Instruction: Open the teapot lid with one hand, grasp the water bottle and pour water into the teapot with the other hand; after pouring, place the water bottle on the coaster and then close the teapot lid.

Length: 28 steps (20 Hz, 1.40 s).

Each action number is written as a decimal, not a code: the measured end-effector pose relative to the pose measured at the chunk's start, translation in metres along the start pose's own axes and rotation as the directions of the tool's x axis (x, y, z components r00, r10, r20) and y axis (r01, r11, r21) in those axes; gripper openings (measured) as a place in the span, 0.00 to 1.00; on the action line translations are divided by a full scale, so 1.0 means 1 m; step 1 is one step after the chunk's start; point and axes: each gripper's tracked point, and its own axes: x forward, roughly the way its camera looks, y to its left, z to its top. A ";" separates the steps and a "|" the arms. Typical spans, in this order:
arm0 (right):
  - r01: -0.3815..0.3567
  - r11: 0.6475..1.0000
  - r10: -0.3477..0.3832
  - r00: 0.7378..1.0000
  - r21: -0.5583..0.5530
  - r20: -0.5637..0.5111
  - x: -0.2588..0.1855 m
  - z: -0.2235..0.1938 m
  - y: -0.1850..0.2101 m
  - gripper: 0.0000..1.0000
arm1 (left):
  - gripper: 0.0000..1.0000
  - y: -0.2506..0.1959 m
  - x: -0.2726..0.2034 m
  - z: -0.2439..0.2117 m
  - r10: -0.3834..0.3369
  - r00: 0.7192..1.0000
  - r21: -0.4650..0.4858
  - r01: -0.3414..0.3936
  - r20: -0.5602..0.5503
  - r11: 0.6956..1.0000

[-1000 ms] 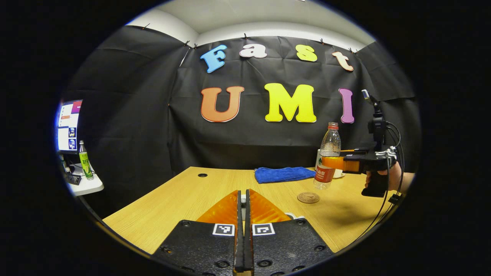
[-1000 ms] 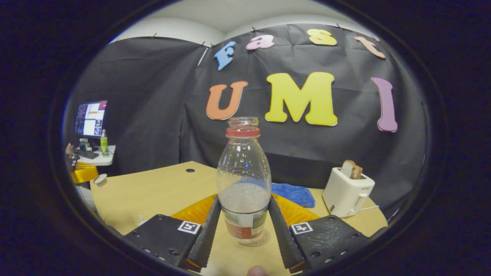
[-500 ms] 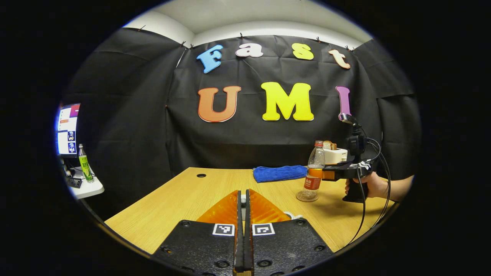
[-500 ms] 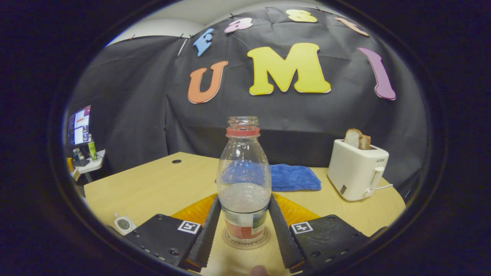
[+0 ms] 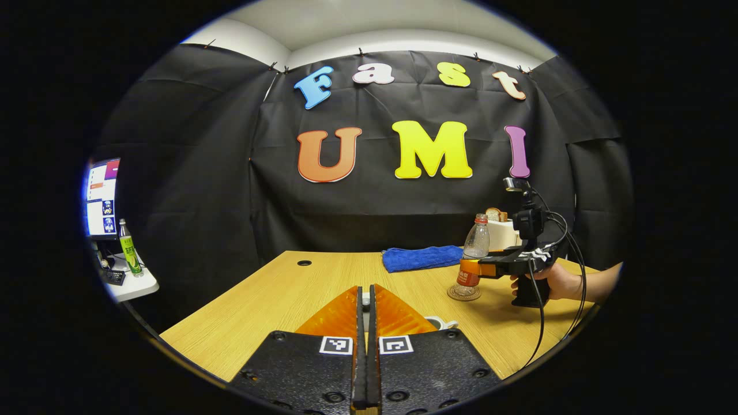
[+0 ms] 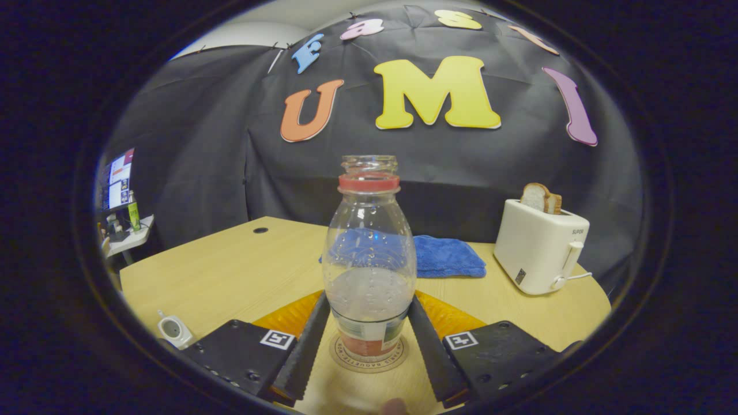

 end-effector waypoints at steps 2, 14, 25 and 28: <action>-0.006 1.000 0.006 1.000 0.000 0.008 -0.003 0.002 0.003 0.94 | 0.02 0.000 0.001 -0.001 0.000 1.000 0.004 0.000 -0.004 1.000; 0.020 0.992 -0.021 1.000 0.121 0.008 -0.105 -0.021 -0.021 0.98 | 0.03 -0.047 0.016 0.003 -0.055 0.998 -0.015 0.055 0.030 0.998; 0.243 0.969 -0.245 0.954 0.035 0.171 -0.216 -0.013 -0.097 0.98 | 0.03 -0.091 0.057 -0.041 -0.066 0.997 -0.011 0.065 -0.035 0.998; 0.298 0.954 -0.299 0.938 0.037 0.175 -0.228 -0.019 -0.117 0.96 | 0.03 -0.090 0.066 -0.061 -0.047 0.996 -0.004 0.047 -0.076 0.999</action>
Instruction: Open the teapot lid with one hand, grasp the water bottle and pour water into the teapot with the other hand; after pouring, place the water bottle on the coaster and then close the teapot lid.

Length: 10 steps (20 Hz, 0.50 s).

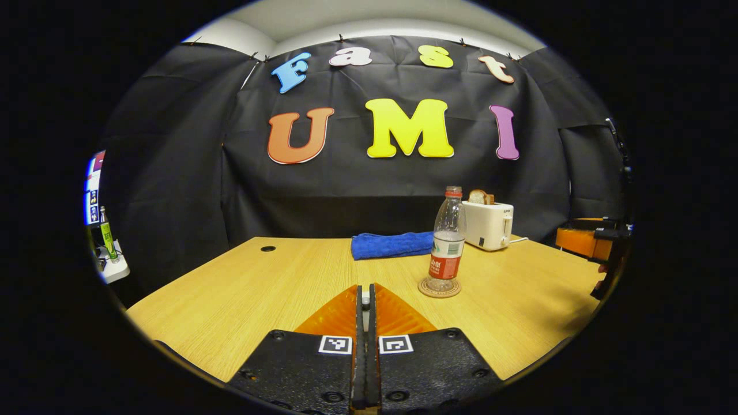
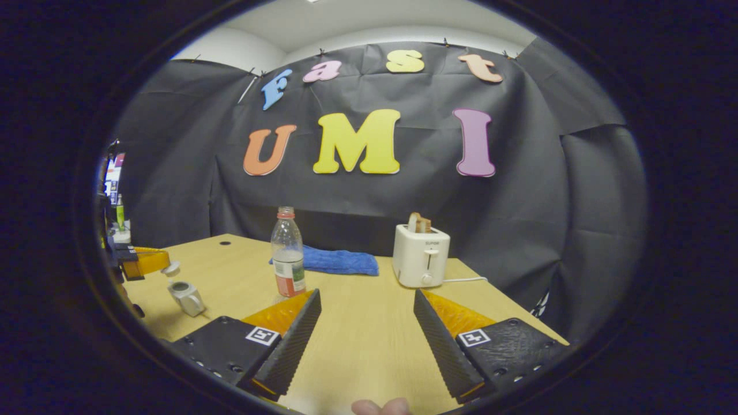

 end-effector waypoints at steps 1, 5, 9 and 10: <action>0.015 1.000 -0.015 1.000 -0.004 -0.001 -0.002 -0.003 -0.006 0.96 | 0.03 0.000 0.002 -0.005 0.002 1.000 -0.010 -0.002 -0.010 1.000; 0.047 0.999 -0.046 0.999 0.007 -0.015 -0.009 -0.012 -0.021 0.96 | 0.03 0.000 0.009 -0.017 0.008 0.999 -0.030 -0.009 -0.047 0.999; 0.076 0.996 -0.074 0.997 0.051 -0.032 -0.010 -0.020 -0.035 0.96 | 0.03 -0.003 0.009 -0.020 0.002 0.998 -0.026 -0.003 -0.058 1.000; 0.078 0.995 -0.076 0.996 0.055 -0.035 -0.010 -0.022 -0.036 0.96 | 0.03 -0.003 0.010 -0.020 0.002 0.999 -0.021 -0.003 -0.053 1.000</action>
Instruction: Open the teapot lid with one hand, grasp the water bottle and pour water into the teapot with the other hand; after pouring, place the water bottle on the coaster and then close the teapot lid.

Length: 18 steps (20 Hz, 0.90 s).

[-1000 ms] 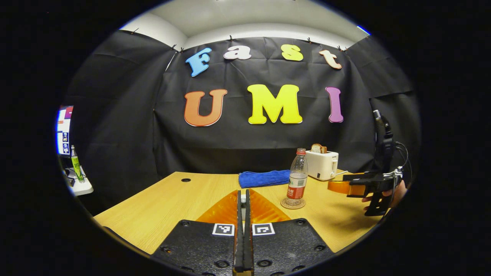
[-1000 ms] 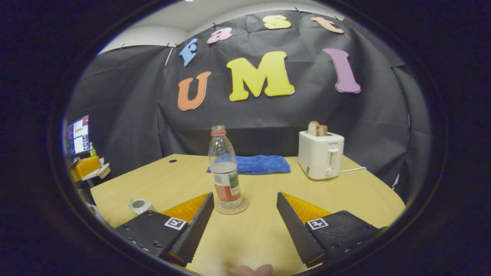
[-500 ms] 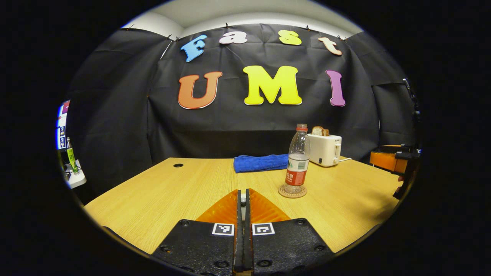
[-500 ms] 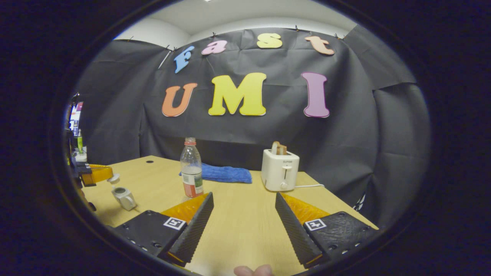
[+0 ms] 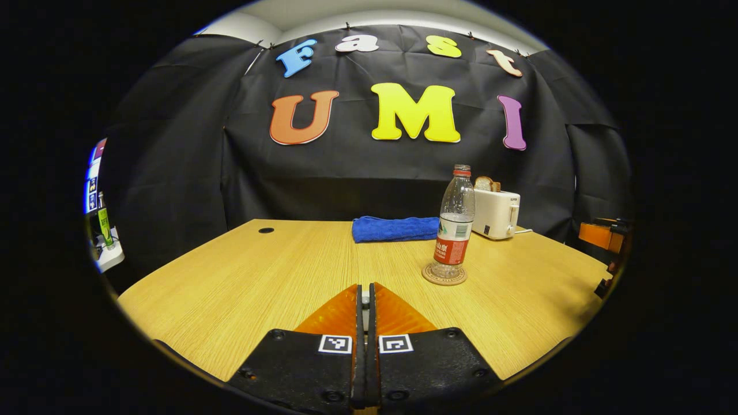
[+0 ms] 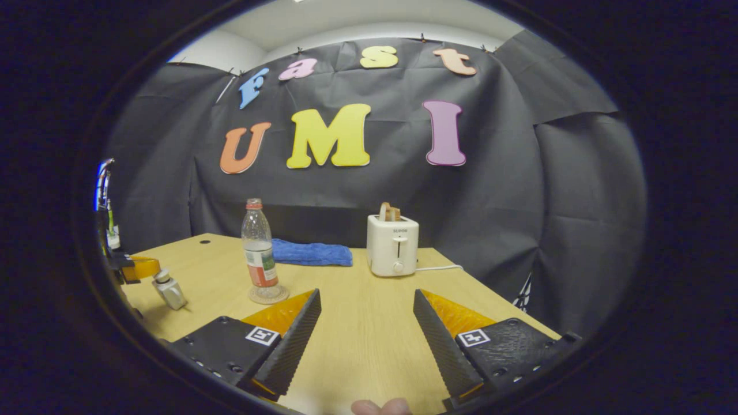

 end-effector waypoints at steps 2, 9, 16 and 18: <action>-0.002 1.000 0.002 1.000 -0.004 0.002 -0.001 -0.001 0.001 0.96 | 0.03 -0.002 -0.001 -0.002 0.002 1.000 0.004 -0.002 -0.006 1.000; -0.016 1.000 0.017 1.000 -0.017 0.015 -0.004 0.001 0.007 0.96 | 0.05 -0.001 -0.002 -0.003 0.029 0.999 0.010 -0.029 -0.018 1.000; -0.026 1.000 0.026 1.000 -0.011 0.016 -0.008 0.000 0.008 0.96 | 0.08 0.000 -0.003 -0.004 0.052 0.998 0.018 -0.051 -0.032 0.999; -0.027 1.000 0.027 0.999 -0.013 0.020 -0.011 0.000 0.010 0.96 | 0.39 0.001 -0.003 -0.004 0.063 0.998 0.020 -0.063 -0.030 0.998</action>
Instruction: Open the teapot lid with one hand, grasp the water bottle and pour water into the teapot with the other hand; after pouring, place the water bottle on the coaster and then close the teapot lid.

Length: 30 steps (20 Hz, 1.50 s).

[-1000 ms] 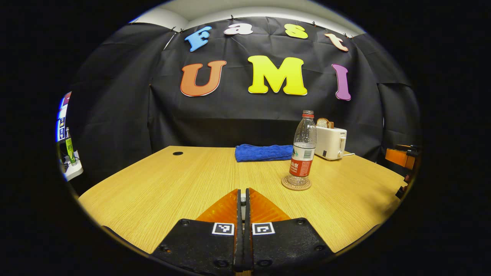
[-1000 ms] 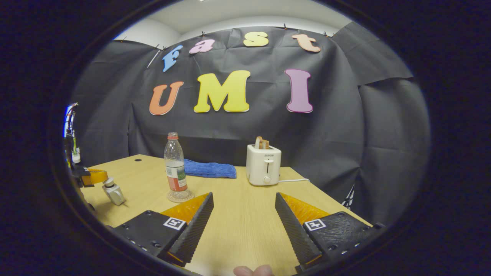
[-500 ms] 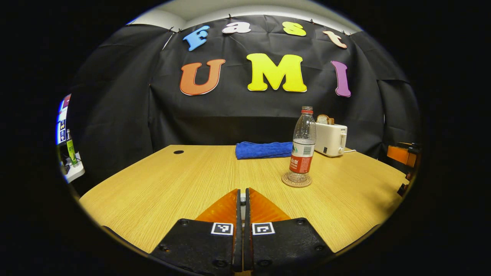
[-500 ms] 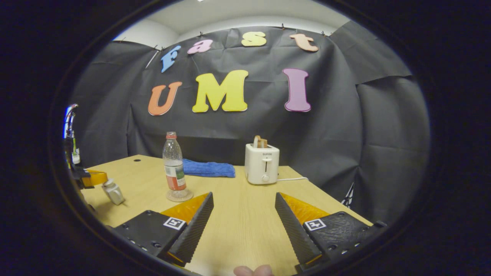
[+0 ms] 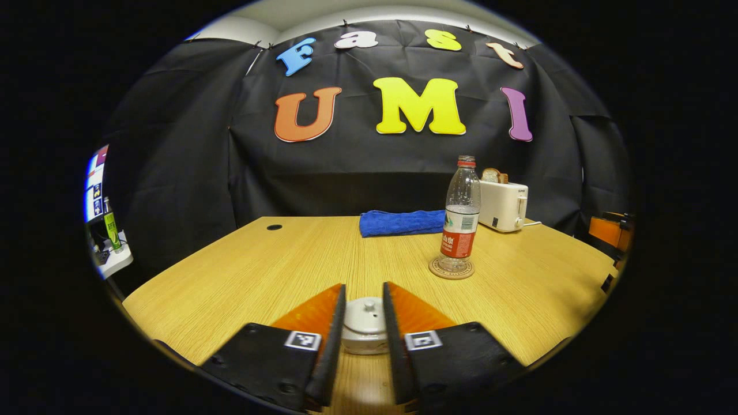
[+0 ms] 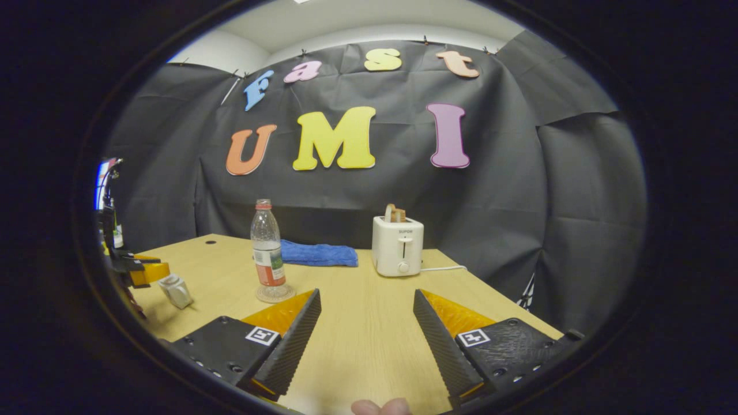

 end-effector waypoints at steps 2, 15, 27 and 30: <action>-0.003 1.000 0.003 1.000 -0.001 0.010 -0.002 0.003 0.003 0.96 | 0.80 0.005 -0.007 0.016 0.034 0.999 0.002 -0.034 0.042 0.999; -0.041 0.999 0.042 0.980 -0.007 0.195 -0.051 0.061 0.060 0.98 | 0.99 -0.072 -0.087 0.109 0.031 0.957 0.005 -0.034 0.289 0.999; -0.050 0.999 0.052 0.983 -0.017 0.177 -0.063 0.071 0.077 0.96 | 0.99 -0.081 -0.097 0.118 -0.005 0.950 -0.017 0.011 0.313 1.000; -0.059 0.998 0.062 0.981 -0.019 0.184 -0.062 0.073 0.082 0.96 | 0.99 -0.071 -0.096 0.117 0.017 0.952 -0.037 -0.006 0.306 0.999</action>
